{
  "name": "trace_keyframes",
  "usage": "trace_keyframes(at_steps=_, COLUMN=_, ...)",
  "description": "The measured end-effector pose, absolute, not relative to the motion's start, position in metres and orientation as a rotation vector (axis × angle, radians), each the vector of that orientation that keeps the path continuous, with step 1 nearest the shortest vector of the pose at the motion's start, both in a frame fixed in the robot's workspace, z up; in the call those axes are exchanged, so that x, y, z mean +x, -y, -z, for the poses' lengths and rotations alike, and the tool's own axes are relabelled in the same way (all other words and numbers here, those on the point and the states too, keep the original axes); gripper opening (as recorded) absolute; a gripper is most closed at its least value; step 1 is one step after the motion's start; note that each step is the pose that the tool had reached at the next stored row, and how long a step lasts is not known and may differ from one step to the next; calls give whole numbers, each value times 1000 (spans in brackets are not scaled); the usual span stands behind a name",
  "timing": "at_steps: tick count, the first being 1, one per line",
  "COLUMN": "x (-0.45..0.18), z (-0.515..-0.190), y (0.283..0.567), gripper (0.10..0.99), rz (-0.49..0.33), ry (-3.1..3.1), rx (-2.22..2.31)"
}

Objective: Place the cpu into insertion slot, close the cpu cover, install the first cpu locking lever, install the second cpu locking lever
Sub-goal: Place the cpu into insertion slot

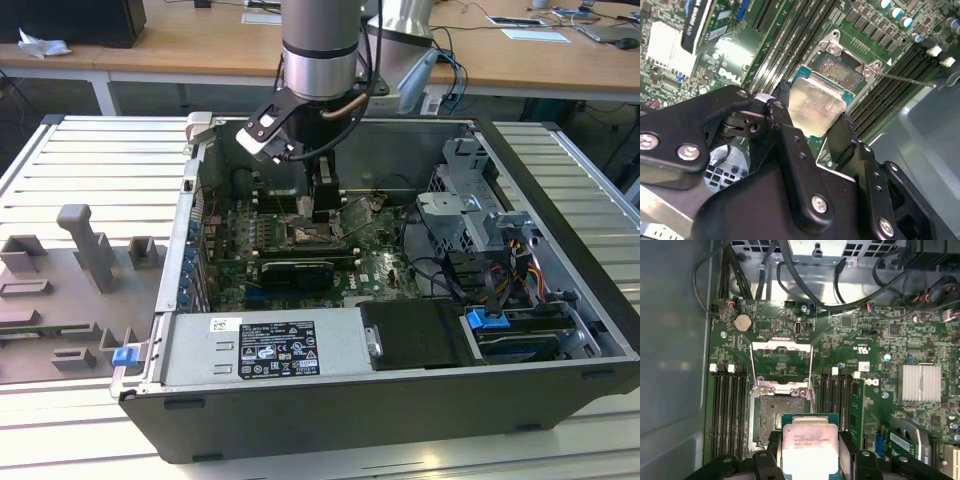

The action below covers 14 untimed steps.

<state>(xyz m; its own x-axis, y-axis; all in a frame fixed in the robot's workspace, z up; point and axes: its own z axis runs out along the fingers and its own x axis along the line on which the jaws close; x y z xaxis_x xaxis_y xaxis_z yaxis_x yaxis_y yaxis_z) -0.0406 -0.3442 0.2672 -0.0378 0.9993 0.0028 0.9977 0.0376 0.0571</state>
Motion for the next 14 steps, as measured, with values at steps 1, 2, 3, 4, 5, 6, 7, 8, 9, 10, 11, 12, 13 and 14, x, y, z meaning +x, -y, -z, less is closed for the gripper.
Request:
trace_keyframes(at_steps=1, x=-41, z=-265, y=343, gripper=541, rz=-67, ry=-2235, rx=2152)
trace_keyframes(at_steps=2, x=-41, z=-263, y=342, gripper=541, rz=-66, ry=-2235, rx=2152)
trace_keyframes(at_steps=3, x=-41, z=-261, y=341, gripper=541, rz=-66, ry=-2235, rx=2153)
trace_keyframes(at_steps=4, x=-41, z=-259, y=340, gripper=541, rz=-67, ry=-2235, rx=2153)
trace_keyframes(at_steps=5, x=-41, z=-258, y=339, gripper=541, rz=-67, ry=-2234, rx=2154)
trace_keyframes(at_steps=6, x=-41, z=-256, y=338, gripper=541, rz=-67, ry=-2232, rx=2156)
trace_keyframes(at_steps=7, x=-41, z=-255, y=338, gripper=541, rz=-67, ry=-2229, rx=2159)
trace_keyframes(at_steps=8, x=-41, z=-252, y=337, gripper=541, rz=-66, ry=-2227, rx=2161)
trace_keyframes(at_steps=9, x=-41, z=-250, y=336, gripper=541, rz=-67, ry=-2227, rx=2161)
trace_keyframes(at_steps=10, x=-41, z=-248, y=336, gripper=541, rz=-67, ry=-2227, rx=2161)
trace_keyframes(at_steps=11, x=-41, z=-246, y=335, gripper=541, rz=-67, ry=-2227, rx=2161)
trace_keyframes(at_steps=12, x=-41, z=-245, y=334, gripper=541, rz=-67, ry=-2227, rx=2161)
trace_keyframes(at_steps=13, x=-41, z=-244, y=334, gripper=541, rz=-66, ry=-2227, rx=2161)
trace_keyframes(at_steps=14, x=-41, z=-242, y=333, gripper=541, rz=-66, ry=-2227, rx=2161)
